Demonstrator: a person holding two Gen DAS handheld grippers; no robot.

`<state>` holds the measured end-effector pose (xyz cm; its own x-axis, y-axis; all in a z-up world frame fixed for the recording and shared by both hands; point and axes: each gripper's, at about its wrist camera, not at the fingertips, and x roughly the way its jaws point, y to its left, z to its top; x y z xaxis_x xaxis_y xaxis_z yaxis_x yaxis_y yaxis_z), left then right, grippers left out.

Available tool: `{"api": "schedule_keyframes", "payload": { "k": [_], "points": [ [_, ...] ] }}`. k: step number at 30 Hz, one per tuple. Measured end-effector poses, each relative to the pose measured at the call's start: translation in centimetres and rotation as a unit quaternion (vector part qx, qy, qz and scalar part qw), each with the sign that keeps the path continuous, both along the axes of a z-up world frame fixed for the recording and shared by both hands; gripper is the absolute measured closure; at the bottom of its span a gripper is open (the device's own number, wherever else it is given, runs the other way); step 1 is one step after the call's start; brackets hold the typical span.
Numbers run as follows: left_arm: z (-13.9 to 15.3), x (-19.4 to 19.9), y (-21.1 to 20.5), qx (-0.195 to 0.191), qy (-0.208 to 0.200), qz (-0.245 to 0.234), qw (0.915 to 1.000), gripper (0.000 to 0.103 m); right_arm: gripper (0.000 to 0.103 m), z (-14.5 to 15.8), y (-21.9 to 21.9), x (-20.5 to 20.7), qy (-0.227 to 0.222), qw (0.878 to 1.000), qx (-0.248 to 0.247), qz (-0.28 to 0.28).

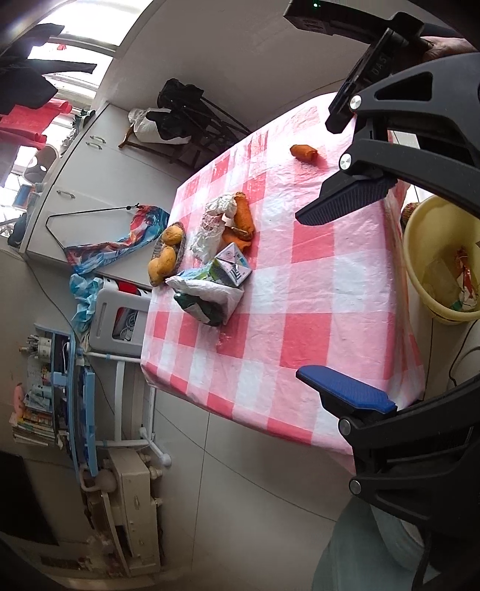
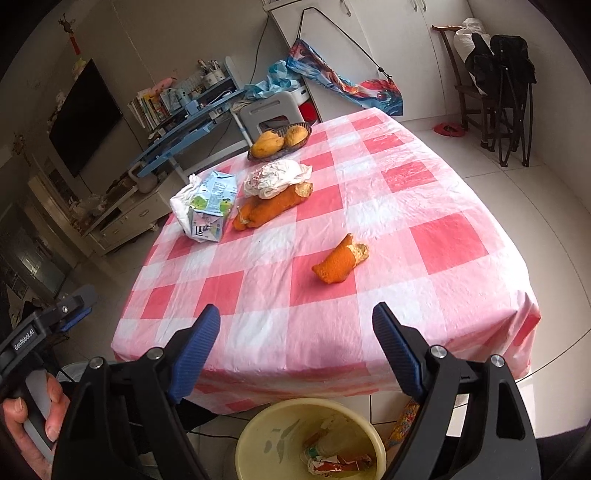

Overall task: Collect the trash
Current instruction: 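Grasp the white tissue with the left gripper while the right grasps the orange bread piece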

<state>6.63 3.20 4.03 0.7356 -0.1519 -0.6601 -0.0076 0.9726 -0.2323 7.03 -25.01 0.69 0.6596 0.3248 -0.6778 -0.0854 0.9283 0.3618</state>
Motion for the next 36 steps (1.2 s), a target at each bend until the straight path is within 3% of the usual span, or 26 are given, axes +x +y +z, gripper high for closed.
{"api": "schedule_keyframes", "payload": {
  "k": [7, 15, 17, 21, 23, 25, 28, 31, 32, 36],
  "points": [
    [0.1, 6.6, 0.7, -0.015, 0.006, 0.009, 0.9998, 0.028, 0.030, -2.2, 0.4, 2.9, 0.032, 0.999, -0.009, -0.009],
    [-3.1, 14.2, -0.6, -0.006, 0.036, 0.016, 0.9992, 0.028, 0.034, -2.1, 1.6, 3.5, 0.009, 0.999, -0.048, -0.006],
    [-3.8, 15.6, -0.6, -0.012, 0.048, 0.019, 0.9986, 0.029, 0.046, -2.1, 1.7, 3.7, 0.006, 0.999, -0.053, -0.002],
    [-5.1, 17.7, -0.1, -0.028, 0.058, 0.032, 0.9974, 0.040, 0.052, -2.2, 1.7, 4.2, 0.001, 0.998, -0.060, 0.002],
    [-5.7, 18.6, 0.3, -0.042, 0.071, 0.032, 0.9961, 0.062, 0.054, -2.3, 1.8, 4.6, -0.001, 0.998, -0.055, 0.000],
    [-6.4, 18.9, 0.5, -0.056, 0.082, 0.025, 0.9947, 0.095, 0.062, -2.4, 1.7, 4.9, -0.001, 0.999, -0.049, -0.002],
    [-6.1, 18.3, 0.8, -0.062, 0.072, 0.023, 0.9952, 0.099, 0.074, -2.6, 1.6, 5.2, 0.002, 0.999, -0.039, 0.000],
    [-4.3, 16.6, 1.0, -0.072, 0.044, 0.016, 0.9963, 0.099, 0.077, -2.5, 1.7, 5.1, 0.002, 1.000, -0.029, 0.005],
    [-3.5, 15.9, 1.1, -0.075, 0.033, 0.012, 0.9966, 0.099, 0.083, -2.5, 1.7, 5.0, 0.000, 1.000, -0.026, 0.006],
    [-1.5, 13.4, 1.4, -0.082, 0.003, -0.002, 0.9966, 0.099, 0.084, -1.7, 1.8, 4.4, -0.013, 1.000, -0.014, 0.009]
  ]
}}
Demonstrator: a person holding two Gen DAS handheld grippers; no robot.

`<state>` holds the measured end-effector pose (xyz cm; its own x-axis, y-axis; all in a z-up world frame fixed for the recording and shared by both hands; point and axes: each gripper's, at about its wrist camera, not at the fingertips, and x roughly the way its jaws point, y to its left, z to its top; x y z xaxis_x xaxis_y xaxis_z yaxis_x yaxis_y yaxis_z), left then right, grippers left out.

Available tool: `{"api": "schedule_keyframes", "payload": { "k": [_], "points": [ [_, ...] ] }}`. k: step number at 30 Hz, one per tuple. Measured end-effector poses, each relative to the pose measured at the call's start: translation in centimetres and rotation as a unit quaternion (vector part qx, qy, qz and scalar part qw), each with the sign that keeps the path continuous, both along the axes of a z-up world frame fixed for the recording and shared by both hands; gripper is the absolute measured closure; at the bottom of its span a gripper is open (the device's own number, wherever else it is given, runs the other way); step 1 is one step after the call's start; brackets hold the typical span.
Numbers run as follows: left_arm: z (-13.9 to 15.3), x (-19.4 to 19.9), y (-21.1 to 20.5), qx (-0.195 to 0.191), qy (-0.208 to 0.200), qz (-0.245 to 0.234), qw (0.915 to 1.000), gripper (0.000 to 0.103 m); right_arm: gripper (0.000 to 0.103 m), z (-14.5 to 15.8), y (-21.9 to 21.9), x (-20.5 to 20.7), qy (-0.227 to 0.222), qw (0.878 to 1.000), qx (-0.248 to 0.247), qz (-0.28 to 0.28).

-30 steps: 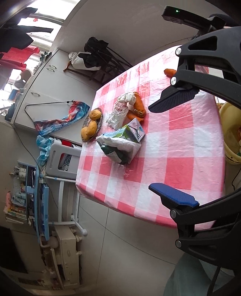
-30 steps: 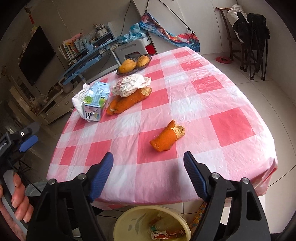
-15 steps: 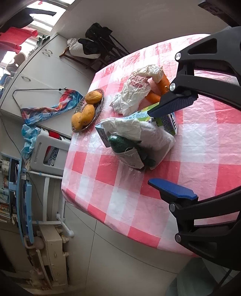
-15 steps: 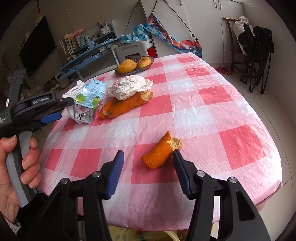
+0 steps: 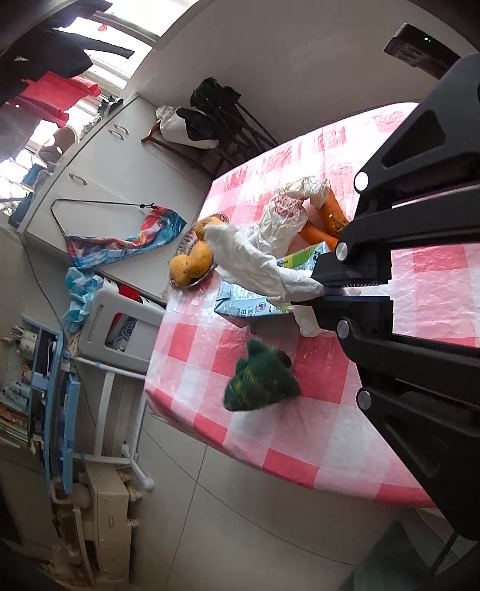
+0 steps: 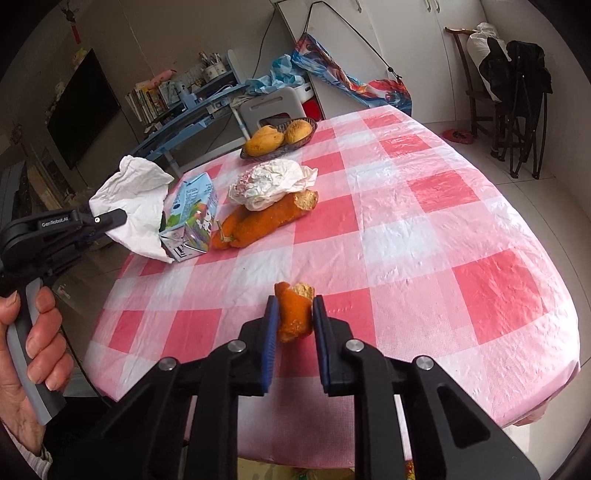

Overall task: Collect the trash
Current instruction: 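Grasp the white tissue with the left gripper while the right grasps the orange bread piece, then carry the tissue and bread piece over the yellow bin and open both grippers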

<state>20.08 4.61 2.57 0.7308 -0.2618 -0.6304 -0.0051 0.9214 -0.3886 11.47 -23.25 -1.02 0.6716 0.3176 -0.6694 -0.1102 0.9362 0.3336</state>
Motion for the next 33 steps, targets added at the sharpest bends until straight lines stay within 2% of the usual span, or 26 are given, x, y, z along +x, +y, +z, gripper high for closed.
{"api": "schedule_keyframes", "payload": {
  "k": [5, 15, 20, 27, 33],
  "points": [
    [0.7, -3.3, 0.7, -0.012, -0.012, -0.003, 0.9999, 0.099, 0.084, 0.6, 0.1, -0.5, -0.011, 1.000, 0.018, 0.003],
    [0.1, -8.0, -1.1, 0.008, -0.010, -0.037, 0.9992, 0.099, 0.086, 1.2, -0.6, -1.2, -0.020, 0.998, 0.057, 0.002],
    [0.2, -9.7, -1.9, 0.004, -0.011, -0.051, 0.9986, 0.099, 0.086, 1.9, -0.9, -1.9, -0.023, 0.997, 0.072, 0.008],
    [0.1, -12.2, -2.0, 0.001, -0.006, -0.056, 0.9984, 0.099, 0.086, 2.8, 0.4, -3.9, -0.023, 0.996, 0.067, 0.047],
    [-0.2, -14.1, -2.1, 0.001, 0.000, -0.059, 0.9983, 0.099, 0.086, 2.1, 2.2, -7.0, -0.001, 0.995, 0.046, 0.091]
  ]
}}
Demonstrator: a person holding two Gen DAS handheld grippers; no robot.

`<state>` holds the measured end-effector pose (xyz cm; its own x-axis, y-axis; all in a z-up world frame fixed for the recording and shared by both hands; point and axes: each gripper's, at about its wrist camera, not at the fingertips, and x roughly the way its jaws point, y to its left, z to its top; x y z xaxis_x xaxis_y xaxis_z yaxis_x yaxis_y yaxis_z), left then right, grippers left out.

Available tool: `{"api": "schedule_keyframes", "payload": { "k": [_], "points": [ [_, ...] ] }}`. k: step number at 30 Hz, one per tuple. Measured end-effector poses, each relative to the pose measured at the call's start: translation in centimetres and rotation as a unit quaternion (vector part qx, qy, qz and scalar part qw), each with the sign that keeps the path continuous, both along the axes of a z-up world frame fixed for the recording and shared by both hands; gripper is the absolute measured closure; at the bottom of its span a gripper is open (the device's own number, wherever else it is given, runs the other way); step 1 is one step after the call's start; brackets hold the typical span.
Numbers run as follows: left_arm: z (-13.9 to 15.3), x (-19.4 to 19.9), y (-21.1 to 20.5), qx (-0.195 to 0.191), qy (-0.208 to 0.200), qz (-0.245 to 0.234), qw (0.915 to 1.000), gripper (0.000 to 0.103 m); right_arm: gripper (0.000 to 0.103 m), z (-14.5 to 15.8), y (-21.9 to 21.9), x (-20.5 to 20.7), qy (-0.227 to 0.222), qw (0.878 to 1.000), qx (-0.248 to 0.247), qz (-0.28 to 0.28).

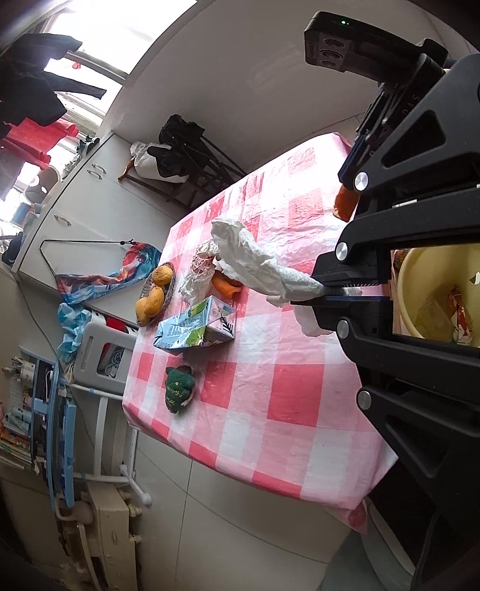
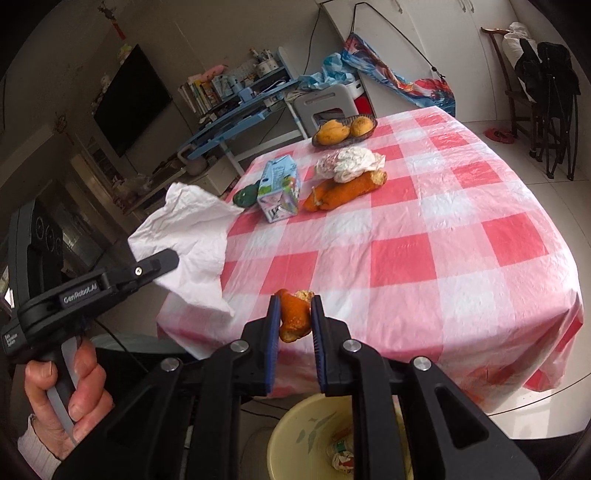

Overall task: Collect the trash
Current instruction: 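Carry the tissue and bread piece over the yellow bin and open both grippers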

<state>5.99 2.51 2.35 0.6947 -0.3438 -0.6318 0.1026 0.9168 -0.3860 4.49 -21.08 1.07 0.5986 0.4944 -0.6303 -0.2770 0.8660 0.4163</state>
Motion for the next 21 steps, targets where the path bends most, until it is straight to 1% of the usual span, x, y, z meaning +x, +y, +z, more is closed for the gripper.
{"api": "schedule_keyframes", "payload": {
  "k": [5, 7, 10, 12, 13, 14, 15, 16, 18, 19, 21],
  "points": [
    [-0.6, -1.6, -0.7, 0.005, 0.009, -0.010, 0.9999, 0.099, 0.086, -0.8, 1.2, -2.7, 0.022, 0.999, -0.032, 0.034],
    [-1.0, -2.3, -1.1, 0.007, 0.014, -0.015, 0.9998, 0.099, 0.086, -1.3, 1.4, -3.8, 0.037, 0.998, -0.039, 0.046],
    [-1.5, -3.4, -1.9, 0.014, 0.021, -0.025, 0.9994, 0.099, 0.083, -1.6, 1.5, -5.2, 0.045, 0.996, -0.048, 0.052],
    [-1.8, -3.8, -2.3, 0.018, 0.027, -0.031, 0.9990, 0.099, 0.070, -1.0, 1.3, -5.8, 0.030, 0.998, -0.044, 0.044],
    [-2.0, -4.1, -2.6, 0.022, 0.031, -0.035, 0.9987, 0.099, 0.059, -0.6, 1.0, -6.0, 0.020, 0.998, -0.040, 0.039],
    [-2.2, -4.4, -2.9, 0.026, 0.035, -0.038, 0.9983, 0.099, 0.055, -0.2, 0.7, -6.2, 0.009, 0.999, -0.035, 0.032],
    [-2.5, -4.7, -3.2, 0.030, 0.039, -0.043, 0.9979, 0.099, 0.051, 0.2, 0.3, -6.4, -0.001, 0.999, -0.029, 0.024],
    [-2.8, -5.0, -3.5, 0.035, 0.043, -0.048, 0.9973, 0.099, 0.051, 0.5, -0.1, -6.5, -0.012, 1.000, -0.019, 0.018],
    [-3.3, -5.7, -4.2, 0.046, 0.052, -0.060, 0.9957, 0.099, 0.046, 1.2, -0.8, -6.8, -0.036, 0.999, -0.003, 0.002],
    [-3.6, -6.0, -4.6, 0.052, 0.058, -0.070, 0.9945, 0.099, 0.041, 1.5, -1.1, -7.0, -0.049, 0.999, 0.003, -0.009],
    [-4.3, -6.8, -5.6, 0.067, 0.073, -0.102, 0.9899, 0.099, 0.038, 1.8, -1.7, -7.0, -0.064, 0.997, 0.016, -0.026]
  ]
}}
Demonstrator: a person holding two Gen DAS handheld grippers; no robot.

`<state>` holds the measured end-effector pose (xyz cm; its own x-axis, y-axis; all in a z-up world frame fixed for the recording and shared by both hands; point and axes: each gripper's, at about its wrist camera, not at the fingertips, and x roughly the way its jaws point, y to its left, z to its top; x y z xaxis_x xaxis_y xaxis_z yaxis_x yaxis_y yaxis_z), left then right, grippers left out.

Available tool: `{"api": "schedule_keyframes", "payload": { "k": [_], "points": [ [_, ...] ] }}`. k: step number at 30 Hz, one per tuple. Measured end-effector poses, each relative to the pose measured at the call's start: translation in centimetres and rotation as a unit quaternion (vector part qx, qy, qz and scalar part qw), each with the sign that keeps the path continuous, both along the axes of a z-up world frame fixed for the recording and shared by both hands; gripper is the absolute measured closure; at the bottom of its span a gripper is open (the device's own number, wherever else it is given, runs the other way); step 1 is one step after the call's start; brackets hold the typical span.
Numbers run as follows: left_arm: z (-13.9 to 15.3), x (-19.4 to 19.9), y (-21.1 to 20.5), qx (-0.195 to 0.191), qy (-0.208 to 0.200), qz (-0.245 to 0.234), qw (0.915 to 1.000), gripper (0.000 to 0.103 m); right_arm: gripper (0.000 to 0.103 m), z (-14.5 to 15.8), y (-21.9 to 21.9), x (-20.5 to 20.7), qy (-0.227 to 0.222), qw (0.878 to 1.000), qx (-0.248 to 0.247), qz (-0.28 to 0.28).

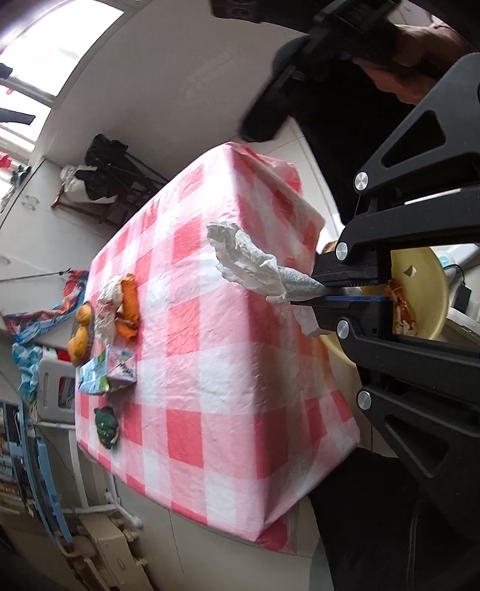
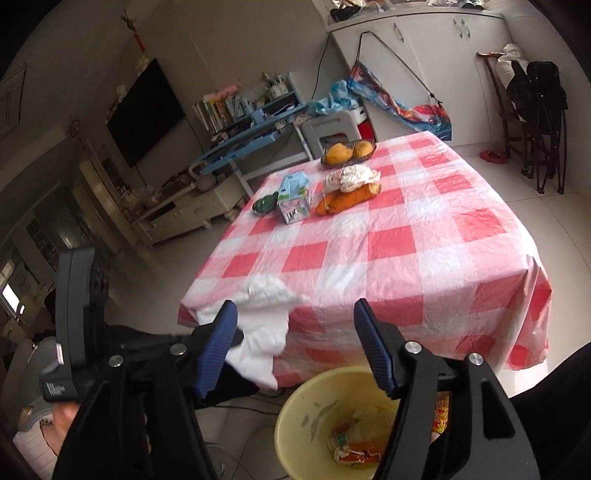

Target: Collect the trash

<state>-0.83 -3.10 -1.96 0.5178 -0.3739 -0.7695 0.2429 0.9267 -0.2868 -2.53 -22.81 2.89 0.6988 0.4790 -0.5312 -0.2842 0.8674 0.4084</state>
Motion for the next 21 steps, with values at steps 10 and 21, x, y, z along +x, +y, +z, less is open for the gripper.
{"api": "schedule_keyframes", "payload": {
  "k": [10, 21],
  "points": [
    [-0.7, -0.5, -0.7, 0.025, 0.013, -0.039, 0.9988, 0.054, 0.030, -0.6, -0.8, 0.8, 0.000, 0.999, 0.004, -0.044],
    [-0.2, 0.7, 2.7, 0.000, -0.005, 0.054, 0.9985, 0.043, 0.025, -1.4, -0.5, 1.0, 0.017, 0.999, -0.010, -0.041]
  ]
}}
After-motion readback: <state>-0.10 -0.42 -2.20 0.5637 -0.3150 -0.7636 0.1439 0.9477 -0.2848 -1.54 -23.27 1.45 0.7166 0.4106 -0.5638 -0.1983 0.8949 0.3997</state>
